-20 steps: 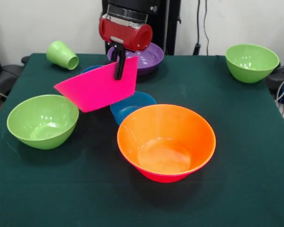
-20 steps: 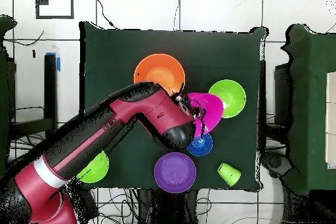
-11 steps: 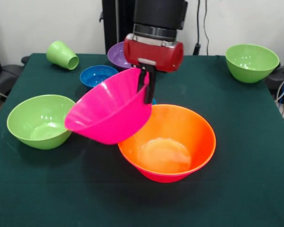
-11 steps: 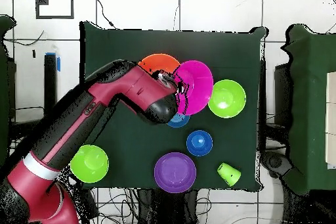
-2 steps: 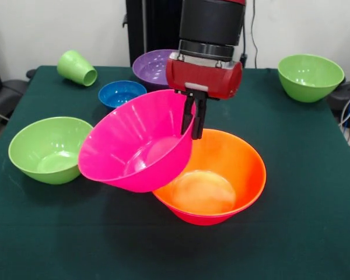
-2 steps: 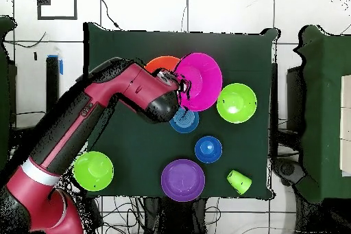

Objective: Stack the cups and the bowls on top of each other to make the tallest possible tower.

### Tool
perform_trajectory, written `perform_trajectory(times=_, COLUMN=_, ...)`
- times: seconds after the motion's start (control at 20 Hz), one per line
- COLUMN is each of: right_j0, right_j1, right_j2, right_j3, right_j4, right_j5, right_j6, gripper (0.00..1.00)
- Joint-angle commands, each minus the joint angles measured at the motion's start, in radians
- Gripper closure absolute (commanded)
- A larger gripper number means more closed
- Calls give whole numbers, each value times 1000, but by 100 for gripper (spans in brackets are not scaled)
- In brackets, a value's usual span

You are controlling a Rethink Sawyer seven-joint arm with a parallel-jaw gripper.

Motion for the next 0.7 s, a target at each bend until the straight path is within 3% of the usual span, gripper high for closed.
perform_trajectory(times=0.05, right_j0=-6, right_j1=22, right_j2=180, right_j3=-63, right_j4=18, right_j5=174, right_j6=155, gripper=100)
perform_trajectory(times=0.5, right_j0=39, right_j1=-73, right_j2=388, right_j3=-23, right_j4=-60, right_j5=305, right_j6=148, gripper=100)
perform_trajectory(times=0.7, right_j0=54, right_j1=-99, right_j2=431, right_j3=-21, right_j4=-78, right_j5=342, right_j6=142, gripper=100)
